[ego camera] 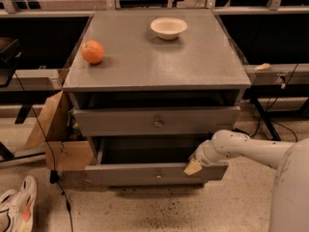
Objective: Close middle drawer
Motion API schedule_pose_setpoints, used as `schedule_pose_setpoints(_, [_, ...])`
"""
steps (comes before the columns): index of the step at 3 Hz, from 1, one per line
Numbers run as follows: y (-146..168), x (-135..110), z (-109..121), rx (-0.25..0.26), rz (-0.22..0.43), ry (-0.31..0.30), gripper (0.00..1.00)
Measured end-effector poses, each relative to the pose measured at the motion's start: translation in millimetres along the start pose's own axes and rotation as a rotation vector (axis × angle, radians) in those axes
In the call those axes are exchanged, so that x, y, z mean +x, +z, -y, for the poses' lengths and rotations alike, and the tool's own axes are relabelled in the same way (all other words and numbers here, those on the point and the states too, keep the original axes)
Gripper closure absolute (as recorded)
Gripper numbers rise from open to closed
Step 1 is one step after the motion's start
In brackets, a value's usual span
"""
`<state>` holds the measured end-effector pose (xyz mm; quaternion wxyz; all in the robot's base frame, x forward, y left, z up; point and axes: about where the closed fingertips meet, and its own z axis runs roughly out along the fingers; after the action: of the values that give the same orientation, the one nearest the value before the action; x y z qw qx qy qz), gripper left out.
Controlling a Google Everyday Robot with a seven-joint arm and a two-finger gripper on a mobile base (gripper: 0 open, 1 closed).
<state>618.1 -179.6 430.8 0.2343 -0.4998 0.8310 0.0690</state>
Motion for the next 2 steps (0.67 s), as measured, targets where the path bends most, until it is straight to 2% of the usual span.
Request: schedule_pose_setpoints(2, [-3.0, -4.8, 0.9, 0.019, 0.018, -0.001, 0.37])
